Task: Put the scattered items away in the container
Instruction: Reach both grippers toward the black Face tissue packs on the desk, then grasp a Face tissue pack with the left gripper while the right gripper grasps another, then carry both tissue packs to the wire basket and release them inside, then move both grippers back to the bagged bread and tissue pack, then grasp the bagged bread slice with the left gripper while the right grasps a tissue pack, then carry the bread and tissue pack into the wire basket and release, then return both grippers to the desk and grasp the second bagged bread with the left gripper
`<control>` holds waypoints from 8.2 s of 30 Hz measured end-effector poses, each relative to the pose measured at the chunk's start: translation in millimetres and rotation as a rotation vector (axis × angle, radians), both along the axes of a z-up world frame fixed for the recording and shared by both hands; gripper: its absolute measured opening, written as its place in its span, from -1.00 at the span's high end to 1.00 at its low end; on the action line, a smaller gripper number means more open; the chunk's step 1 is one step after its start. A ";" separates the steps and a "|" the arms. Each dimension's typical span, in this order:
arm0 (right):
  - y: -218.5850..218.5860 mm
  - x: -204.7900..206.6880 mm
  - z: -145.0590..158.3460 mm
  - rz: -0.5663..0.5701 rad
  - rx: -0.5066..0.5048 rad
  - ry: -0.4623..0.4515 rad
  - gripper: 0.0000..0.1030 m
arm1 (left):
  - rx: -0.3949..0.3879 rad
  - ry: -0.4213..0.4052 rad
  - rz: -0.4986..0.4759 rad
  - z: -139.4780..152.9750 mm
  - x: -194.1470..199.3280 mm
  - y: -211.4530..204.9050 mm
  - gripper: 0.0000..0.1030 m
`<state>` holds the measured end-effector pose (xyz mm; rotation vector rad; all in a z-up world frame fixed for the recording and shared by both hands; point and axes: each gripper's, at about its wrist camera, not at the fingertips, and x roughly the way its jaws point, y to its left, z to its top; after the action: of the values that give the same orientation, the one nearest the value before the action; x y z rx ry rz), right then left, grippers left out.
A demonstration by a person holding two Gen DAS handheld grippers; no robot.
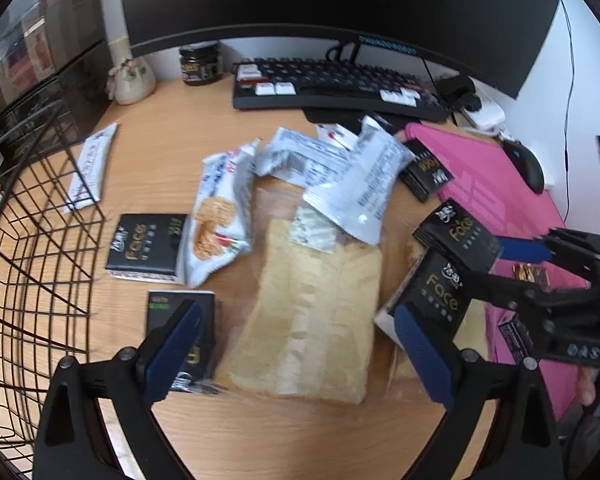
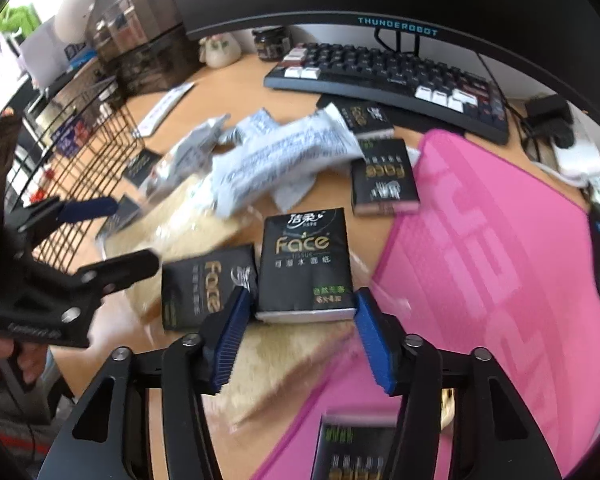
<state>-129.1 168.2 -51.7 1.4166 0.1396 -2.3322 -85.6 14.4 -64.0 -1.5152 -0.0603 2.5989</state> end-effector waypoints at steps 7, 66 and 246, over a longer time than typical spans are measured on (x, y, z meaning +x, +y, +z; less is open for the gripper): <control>19.9 18.9 13.1 -0.079 0.035 0.056 0.04 | -0.012 0.008 -0.102 1.4 4.1 34.1 -0.87; -197.0 45.1 119.6 0.335 -0.158 0.261 0.08 | -0.102 0.241 0.258 123.1 88.0 -162.6 -0.03; -3.0 29.0 54.7 -0.132 -0.087 0.150 -0.23 | -0.145 0.095 -0.050 42.5 23.7 0.1 -0.73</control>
<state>-100.2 165.2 3.0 1.2435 -0.0142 -2.5197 -62.0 14.5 -21.5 -1.4137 0.1773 2.6827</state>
